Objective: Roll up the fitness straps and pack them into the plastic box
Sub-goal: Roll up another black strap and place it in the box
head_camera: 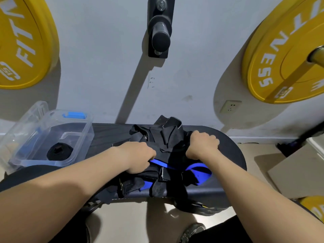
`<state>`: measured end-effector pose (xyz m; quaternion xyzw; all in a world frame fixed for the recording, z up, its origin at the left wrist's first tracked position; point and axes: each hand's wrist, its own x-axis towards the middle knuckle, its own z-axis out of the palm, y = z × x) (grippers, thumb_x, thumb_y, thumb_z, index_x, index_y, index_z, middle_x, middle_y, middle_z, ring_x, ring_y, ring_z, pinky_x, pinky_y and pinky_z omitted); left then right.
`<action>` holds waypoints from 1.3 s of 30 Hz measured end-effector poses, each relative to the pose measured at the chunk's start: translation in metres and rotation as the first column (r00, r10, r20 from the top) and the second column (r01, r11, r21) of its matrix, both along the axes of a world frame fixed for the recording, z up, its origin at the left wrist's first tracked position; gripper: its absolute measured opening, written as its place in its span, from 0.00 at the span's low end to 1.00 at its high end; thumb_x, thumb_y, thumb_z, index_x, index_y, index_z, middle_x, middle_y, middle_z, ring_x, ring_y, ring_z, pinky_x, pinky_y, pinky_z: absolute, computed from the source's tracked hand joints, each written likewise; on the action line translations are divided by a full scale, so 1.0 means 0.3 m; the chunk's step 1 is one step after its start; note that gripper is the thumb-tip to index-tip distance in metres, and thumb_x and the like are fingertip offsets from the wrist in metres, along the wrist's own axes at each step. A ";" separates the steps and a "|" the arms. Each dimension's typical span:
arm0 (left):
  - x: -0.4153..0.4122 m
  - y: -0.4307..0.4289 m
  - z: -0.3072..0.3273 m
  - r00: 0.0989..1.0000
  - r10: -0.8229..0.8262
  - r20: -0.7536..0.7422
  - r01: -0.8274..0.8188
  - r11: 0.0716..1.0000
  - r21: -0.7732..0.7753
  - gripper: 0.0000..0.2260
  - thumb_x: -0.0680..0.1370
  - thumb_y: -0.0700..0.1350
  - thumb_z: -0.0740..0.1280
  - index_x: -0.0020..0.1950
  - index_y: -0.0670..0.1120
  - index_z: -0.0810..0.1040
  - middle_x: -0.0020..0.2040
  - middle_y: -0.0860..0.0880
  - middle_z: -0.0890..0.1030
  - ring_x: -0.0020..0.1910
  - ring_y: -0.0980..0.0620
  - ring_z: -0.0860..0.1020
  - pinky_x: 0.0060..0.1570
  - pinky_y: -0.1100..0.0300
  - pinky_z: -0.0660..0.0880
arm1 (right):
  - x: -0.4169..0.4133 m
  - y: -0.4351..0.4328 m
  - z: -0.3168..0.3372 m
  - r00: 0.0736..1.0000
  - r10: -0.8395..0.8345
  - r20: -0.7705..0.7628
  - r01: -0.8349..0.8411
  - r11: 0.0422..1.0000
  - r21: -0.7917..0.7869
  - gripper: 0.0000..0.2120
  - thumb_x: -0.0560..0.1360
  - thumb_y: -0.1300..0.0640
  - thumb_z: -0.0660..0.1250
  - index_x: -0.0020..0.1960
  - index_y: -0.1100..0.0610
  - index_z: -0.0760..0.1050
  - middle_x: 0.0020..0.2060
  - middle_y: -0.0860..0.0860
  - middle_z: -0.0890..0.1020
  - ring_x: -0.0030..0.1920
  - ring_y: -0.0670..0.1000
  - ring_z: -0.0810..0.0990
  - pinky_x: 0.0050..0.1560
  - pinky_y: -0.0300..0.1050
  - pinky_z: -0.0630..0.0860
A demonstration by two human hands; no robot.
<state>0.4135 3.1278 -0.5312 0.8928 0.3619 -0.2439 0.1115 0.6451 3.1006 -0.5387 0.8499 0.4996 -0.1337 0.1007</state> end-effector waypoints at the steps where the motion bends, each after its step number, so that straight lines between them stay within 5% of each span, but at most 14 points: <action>1: 0.013 0.010 0.005 0.997 0.021 0.072 -0.020 1.000 -0.018 0.13 0.86 0.48 0.60 0.70 0.51 0.76 0.65 0.46 0.80 0.61 0.41 0.80 0.61 0.45 0.79 | -0.006 0.011 0.037 0.999 0.033 0.024 -0.034 0.998 0.043 0.20 0.72 0.57 0.70 0.61 0.56 0.67 0.64 0.60 0.76 0.67 0.66 0.73 0.65 0.57 0.70; 4: 0.055 0.037 0.027 0.979 0.066 0.193 -0.051 0.995 -0.081 0.13 0.85 0.48 0.61 0.69 0.53 0.77 0.64 0.48 0.81 0.63 0.44 0.79 0.64 0.44 0.78 | -0.009 0.028 0.160 0.996 0.086 0.000 -0.085 0.984 0.156 0.22 0.71 0.60 0.69 0.63 0.55 0.68 0.60 0.59 0.77 0.63 0.65 0.73 0.58 0.54 0.68; 7: 0.090 0.065 0.063 0.933 0.160 0.323 -0.135 0.986 -0.101 0.15 0.85 0.46 0.60 0.70 0.54 0.77 0.58 0.50 0.82 0.61 0.44 0.80 0.63 0.45 0.78 | -0.003 0.024 0.290 0.979 0.093 -0.180 -0.033 0.949 0.315 0.30 0.70 0.64 0.66 0.71 0.59 0.66 0.53 0.58 0.79 0.56 0.64 0.79 0.56 0.55 0.80; 10: 0.134 0.109 0.107 0.766 0.402 0.502 -0.314 0.915 -0.254 0.15 0.86 0.44 0.56 0.66 0.45 0.79 0.56 0.45 0.85 0.52 0.40 0.86 0.55 0.45 0.84 | 0.006 0.001 0.399 0.949 0.106 -0.297 0.074 0.842 0.535 0.23 0.71 0.63 0.66 0.67 0.61 0.76 0.53 0.57 0.82 0.58 0.62 0.81 0.57 0.58 0.83; 12: 0.173 0.125 0.139 0.471 0.716 0.515 -0.372 0.690 -0.621 0.17 0.89 0.52 0.55 0.63 0.41 0.76 0.57 0.41 0.84 0.45 0.40 0.88 0.46 0.47 0.87 | -0.005 -0.026 0.432 0.914 0.235 -0.330 0.006 0.806 0.591 0.17 0.71 0.64 0.67 0.57 0.56 0.86 0.45 0.51 0.87 0.50 0.53 0.86 0.52 0.54 0.85; 14: 0.195 0.133 0.180 0.208 0.930 0.302 -0.244 0.349 -0.905 0.26 0.88 0.64 0.56 0.62 0.40 0.75 0.56 0.39 0.84 0.43 0.37 0.88 0.43 0.46 0.86 | -0.026 -0.051 0.434 0.836 0.404 -0.371 -0.141 0.812 0.567 0.17 0.70 0.67 0.66 0.51 0.54 0.88 0.39 0.48 0.88 0.42 0.48 0.86 0.48 0.51 0.85; 16: 0.191 0.148 0.196 0.118 0.988 0.100 -0.129 0.115 -0.985 0.34 0.85 0.69 0.57 0.61 0.37 0.77 0.47 0.38 0.85 0.42 0.36 0.86 0.44 0.43 0.86 | -0.050 -0.069 0.418 0.733 0.493 -0.469 -0.221 0.824 0.522 0.19 0.71 0.70 0.65 0.51 0.54 0.88 0.40 0.50 0.89 0.40 0.47 0.86 0.47 0.50 0.85; 18: 0.178 0.155 0.195 0.145 0.989 0.004 -0.111 0.020 -0.994 0.29 0.84 0.66 0.61 0.60 0.40 0.82 0.44 0.41 0.84 0.44 0.40 0.85 0.47 0.43 0.85 | -0.063 -0.074 0.394 0.632 0.535 -0.561 -0.269 0.830 0.489 0.20 0.74 0.71 0.64 0.56 0.53 0.88 0.45 0.50 0.89 0.42 0.46 0.86 0.49 0.46 0.84; 21: 0.153 0.160 0.185 0.308 0.950 0.049 -0.204 0.116 -0.972 0.11 0.83 0.47 0.63 0.47 0.45 0.83 0.42 0.45 0.84 0.39 0.45 0.83 0.45 0.50 0.81 | -0.064 -0.062 0.347 0.546 0.513 -0.662 -0.360 0.857 0.368 0.19 0.82 0.64 0.70 0.70 0.51 0.83 0.57 0.53 0.88 0.53 0.51 0.87 0.63 0.53 0.83; 24: 0.125 0.177 0.170 0.351 0.928 0.126 -0.327 0.247 -0.912 0.08 0.79 0.34 0.62 0.45 0.38 0.81 0.41 0.39 0.84 0.39 0.42 0.83 0.49 0.46 0.79 | -0.032 -0.020 0.306 0.534 0.361 -0.764 -0.394 0.906 0.153 0.11 0.86 0.57 0.66 0.66 0.58 0.82 0.58 0.61 0.87 0.56 0.60 0.88 0.63 0.60 0.84; 27: 0.088 0.177 0.168 0.484 0.843 0.234 -0.421 0.458 -0.782 0.10 0.79 0.30 0.66 0.55 0.36 0.85 0.51 0.37 0.88 0.52 0.36 0.85 0.58 0.39 0.79 | 0.013 0.059 0.256 0.832 0.378 -0.406 -0.361 0.925 0.122 0.13 0.82 0.60 0.63 0.59 0.67 0.82 0.54 0.65 0.86 0.56 0.66 0.86 0.57 0.62 0.84; 30: 0.053 0.177 0.163 0.667 0.701 0.254 -0.401 0.624 -0.671 0.12 0.78 0.29 0.63 0.54 0.37 0.85 0.51 0.34 0.88 0.47 0.41 0.83 0.54 0.46 0.77 | 0.039 0.116 0.212 0.909 0.370 -0.191 -0.354 0.928 0.115 0.19 0.78 0.61 0.65 0.68 0.62 0.78 0.60 0.61 0.85 0.61 0.63 0.83 0.62 0.56 0.82; 34: 0.010 0.203 0.179 0.779 0.561 0.280 -0.361 0.766 -0.531 0.11 0.81 0.31 0.61 0.54 0.43 0.81 0.47 0.44 0.85 0.46 0.47 0.79 0.51 0.53 0.74 | 0.005 0.154 0.199 0.757 0.520 -0.396 -0.487 0.853 0.190 0.39 0.73 0.63 0.72 0.80 0.46 0.66 0.69 0.53 0.77 0.62 0.53 0.78 0.65 0.49 0.77; 39: -0.043 0.225 0.210 0.686 0.600 0.413 -0.341 0.766 -0.545 0.26 0.79 0.27 0.57 0.59 0.50 0.88 0.55 0.46 0.89 0.60 0.41 0.85 0.66 0.45 0.80 | -0.062 0.199 0.154 0.673 0.589 -0.448 -0.580 0.795 0.175 0.17 0.68 0.60 0.77 0.54 0.50 0.79 0.46 0.50 0.83 0.48 0.55 0.83 0.50 0.51 0.82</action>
